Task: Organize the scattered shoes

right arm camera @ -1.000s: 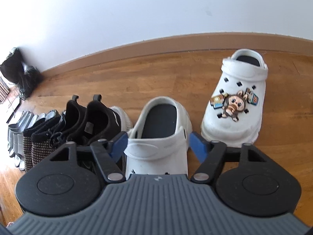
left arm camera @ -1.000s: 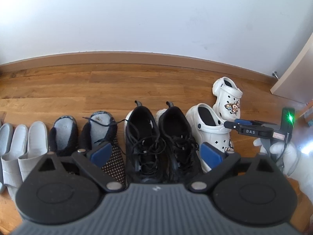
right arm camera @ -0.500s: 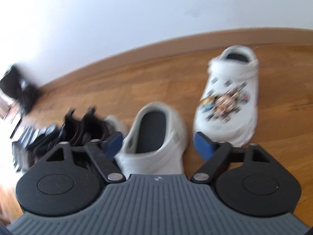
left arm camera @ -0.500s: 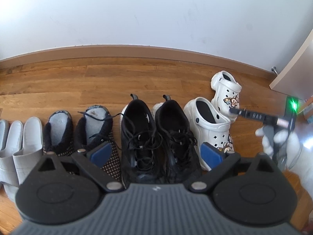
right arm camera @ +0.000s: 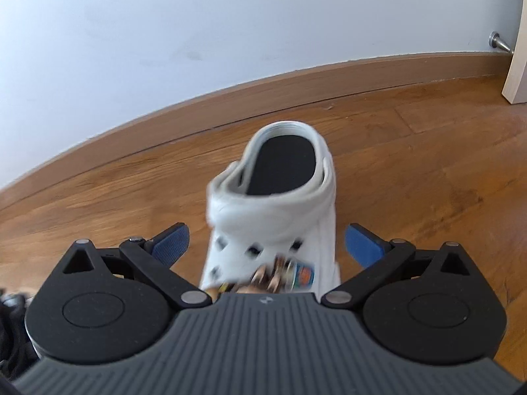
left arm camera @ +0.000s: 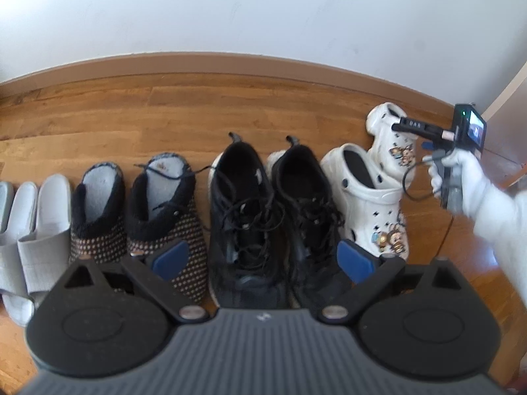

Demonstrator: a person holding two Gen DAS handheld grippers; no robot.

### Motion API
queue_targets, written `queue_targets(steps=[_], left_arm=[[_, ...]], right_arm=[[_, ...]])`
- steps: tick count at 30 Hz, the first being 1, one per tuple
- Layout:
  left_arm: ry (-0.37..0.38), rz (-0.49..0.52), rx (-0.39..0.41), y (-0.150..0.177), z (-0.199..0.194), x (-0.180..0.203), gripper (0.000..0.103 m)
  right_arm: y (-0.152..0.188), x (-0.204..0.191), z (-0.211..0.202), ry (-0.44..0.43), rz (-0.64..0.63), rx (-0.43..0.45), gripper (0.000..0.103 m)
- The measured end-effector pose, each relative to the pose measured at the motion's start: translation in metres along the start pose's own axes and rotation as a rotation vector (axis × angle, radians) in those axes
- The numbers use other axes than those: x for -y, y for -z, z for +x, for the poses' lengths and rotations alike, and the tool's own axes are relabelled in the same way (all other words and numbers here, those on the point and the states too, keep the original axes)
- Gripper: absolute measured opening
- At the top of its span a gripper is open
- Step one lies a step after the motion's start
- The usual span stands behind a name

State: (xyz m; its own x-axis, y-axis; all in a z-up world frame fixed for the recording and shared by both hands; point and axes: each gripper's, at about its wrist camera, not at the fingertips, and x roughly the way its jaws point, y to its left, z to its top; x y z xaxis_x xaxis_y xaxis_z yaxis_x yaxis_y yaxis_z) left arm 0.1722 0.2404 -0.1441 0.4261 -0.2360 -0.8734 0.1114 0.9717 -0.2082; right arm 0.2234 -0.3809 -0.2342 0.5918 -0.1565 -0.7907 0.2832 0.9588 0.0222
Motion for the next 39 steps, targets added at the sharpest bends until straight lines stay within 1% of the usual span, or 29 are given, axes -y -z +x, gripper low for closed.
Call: queue_targets(steps=[2,7,14,18,23,29,32,35,39], left_arm=[[-0.009,-0.015,-0.008,0.001,0.001,-0.006,0.098],[-0.024,-0.042,-0.024,0.001,0.004,-0.014,0.098],[-0.011,-0.027,-0.03,0.0,0.006,-0.01,0.098],[-0.009,-0.025,-0.029,0.002,0.006,-0.01,0.098],[-0.014,-0.028,-0.02,0.003,0.003,-0.01,0.098],[-0.007,-0.014,-0.006,0.001,-0.002,-0.003,0.098],[-0.001,-0.001,0.004,0.001,-0.006,0.003,0.098],[0.003,0.008,0.007,0.001,-0.007,0.007,0.098],[0.015,0.027,0.01,0.0,-0.009,0.016,0.098]], right_arm=[[-0.001,0.006,0.011,-0.007,0.021,-0.018,0.102],[-0.004,0.006,0.024,0.009,0.019,-0.052,0.102],[-0.004,0.009,0.037,0.009,0.045,-0.113,0.102],[-0.005,0.008,0.035,0.002,0.022,-0.124,0.099],[0.0,0.006,0.025,-0.033,-0.082,-0.139,0.098],[0.006,0.009,0.0,-0.099,-0.144,-0.156,0.098],[0.011,0.01,-0.01,-0.116,-0.178,-0.173,0.098],[0.024,0.016,-0.024,-0.141,-0.237,-0.208,0.098],[0.037,0.025,-0.033,-0.171,-0.272,-0.249,0.098]])
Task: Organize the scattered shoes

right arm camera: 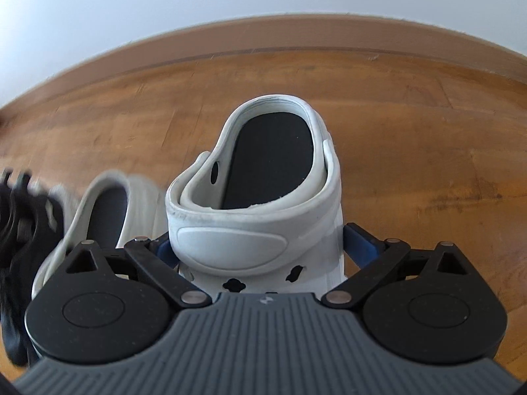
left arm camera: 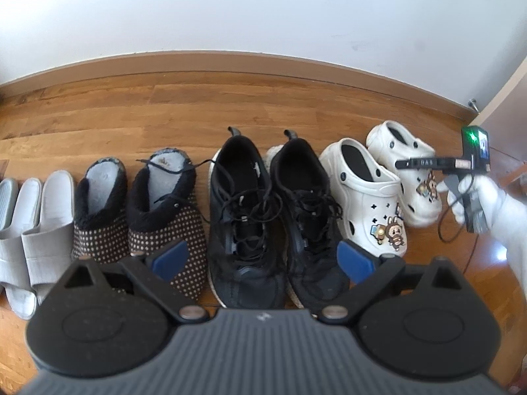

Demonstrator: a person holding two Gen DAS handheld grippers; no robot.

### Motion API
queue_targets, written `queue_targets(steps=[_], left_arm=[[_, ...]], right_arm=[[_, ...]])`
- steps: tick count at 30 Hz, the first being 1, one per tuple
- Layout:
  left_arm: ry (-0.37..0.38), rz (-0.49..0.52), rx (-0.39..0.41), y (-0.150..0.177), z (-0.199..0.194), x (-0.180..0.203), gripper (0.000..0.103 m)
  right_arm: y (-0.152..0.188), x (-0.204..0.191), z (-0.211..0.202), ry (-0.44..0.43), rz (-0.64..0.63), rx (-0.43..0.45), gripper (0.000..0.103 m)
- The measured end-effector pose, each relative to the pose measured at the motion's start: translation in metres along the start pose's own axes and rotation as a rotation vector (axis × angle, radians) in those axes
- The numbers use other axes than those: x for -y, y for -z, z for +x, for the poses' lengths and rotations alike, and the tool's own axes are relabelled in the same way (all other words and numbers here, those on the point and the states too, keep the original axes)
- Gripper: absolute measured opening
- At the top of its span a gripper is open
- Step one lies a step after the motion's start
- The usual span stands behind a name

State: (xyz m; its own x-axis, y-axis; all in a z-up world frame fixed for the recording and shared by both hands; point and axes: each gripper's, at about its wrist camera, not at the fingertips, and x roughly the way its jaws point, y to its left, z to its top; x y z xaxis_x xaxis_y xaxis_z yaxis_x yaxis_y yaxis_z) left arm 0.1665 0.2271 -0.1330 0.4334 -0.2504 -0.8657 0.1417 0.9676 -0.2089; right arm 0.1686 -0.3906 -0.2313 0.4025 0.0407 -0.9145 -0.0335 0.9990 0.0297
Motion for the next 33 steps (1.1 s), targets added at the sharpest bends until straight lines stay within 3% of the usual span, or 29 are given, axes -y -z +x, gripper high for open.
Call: queue_targets(steps=[14,24,33], left_arm=[[0.01,0.024,0.023,0.001,-0.011,0.013,0.098],[0.014,0.03,0.025,0.003,-0.014,0.015,0.098],[0.012,0.031,0.032,0.003,-0.017,0.015,0.098]], right_arm=[[0.038,-0.019,-0.015,-0.047,-0.068,-0.055,0.098],[0.043,-0.022,-0.02,0.002,-0.05,-0.077,0.1],[0.039,-0.032,-0.071,-0.011,-0.101,0.072,0.1]])
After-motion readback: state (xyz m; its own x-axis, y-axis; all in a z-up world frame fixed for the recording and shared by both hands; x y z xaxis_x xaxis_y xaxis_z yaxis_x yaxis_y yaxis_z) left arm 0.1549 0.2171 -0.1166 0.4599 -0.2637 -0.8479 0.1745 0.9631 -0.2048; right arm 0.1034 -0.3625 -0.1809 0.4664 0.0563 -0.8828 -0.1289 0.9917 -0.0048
